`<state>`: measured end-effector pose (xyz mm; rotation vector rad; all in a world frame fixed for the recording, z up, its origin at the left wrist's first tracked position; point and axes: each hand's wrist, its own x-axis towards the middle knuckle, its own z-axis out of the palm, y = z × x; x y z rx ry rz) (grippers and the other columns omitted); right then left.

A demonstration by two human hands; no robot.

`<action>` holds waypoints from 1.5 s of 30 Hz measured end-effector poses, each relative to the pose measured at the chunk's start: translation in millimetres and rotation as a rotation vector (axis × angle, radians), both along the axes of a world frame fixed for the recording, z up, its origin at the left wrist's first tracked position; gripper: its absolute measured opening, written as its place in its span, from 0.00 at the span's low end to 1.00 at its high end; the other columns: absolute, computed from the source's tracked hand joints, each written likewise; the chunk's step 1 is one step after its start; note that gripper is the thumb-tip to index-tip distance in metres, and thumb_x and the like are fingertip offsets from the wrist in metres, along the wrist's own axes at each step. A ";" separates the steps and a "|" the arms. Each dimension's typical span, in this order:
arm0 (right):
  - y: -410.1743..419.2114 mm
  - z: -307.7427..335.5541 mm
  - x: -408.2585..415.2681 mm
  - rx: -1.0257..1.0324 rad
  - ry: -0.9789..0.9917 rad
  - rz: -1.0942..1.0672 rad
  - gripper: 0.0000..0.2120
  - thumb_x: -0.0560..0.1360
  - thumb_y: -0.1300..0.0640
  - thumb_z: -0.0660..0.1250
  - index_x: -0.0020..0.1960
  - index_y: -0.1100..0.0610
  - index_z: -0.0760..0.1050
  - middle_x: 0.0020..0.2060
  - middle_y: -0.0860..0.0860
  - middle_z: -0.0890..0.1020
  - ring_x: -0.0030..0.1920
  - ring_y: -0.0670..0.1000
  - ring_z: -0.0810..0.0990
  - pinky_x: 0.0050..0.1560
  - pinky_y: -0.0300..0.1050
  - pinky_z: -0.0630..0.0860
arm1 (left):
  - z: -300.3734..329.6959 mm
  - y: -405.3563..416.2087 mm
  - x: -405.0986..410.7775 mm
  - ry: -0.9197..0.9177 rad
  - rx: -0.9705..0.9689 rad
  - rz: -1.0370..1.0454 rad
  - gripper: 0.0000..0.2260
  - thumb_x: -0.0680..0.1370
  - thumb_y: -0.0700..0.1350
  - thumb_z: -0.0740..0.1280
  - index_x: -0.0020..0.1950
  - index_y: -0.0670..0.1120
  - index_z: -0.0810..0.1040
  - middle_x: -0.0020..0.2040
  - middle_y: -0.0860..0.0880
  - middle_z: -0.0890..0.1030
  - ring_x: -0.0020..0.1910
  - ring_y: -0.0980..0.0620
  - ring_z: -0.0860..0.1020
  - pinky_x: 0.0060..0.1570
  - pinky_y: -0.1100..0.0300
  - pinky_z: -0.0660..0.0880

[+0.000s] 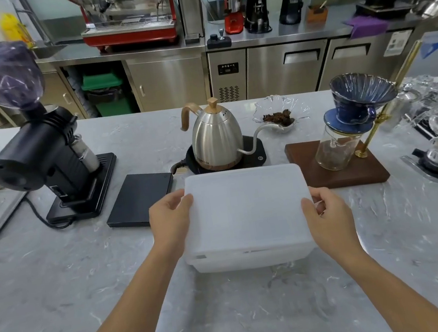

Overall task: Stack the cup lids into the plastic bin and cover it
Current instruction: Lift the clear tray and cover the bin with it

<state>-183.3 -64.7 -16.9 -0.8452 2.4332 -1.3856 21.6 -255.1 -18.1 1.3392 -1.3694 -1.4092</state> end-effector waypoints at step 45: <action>15.6 -0.2 -19.3 0.240 0.060 0.141 0.09 0.83 0.48 0.58 0.47 0.49 0.72 0.30 0.49 0.76 0.31 0.47 0.75 0.31 0.43 0.66 | -3.7 60.0 3.7 -0.782 -0.600 -0.461 0.26 0.80 0.56 0.60 0.73 0.42 0.64 0.75 0.45 0.64 0.70 0.44 0.70 0.60 0.55 0.69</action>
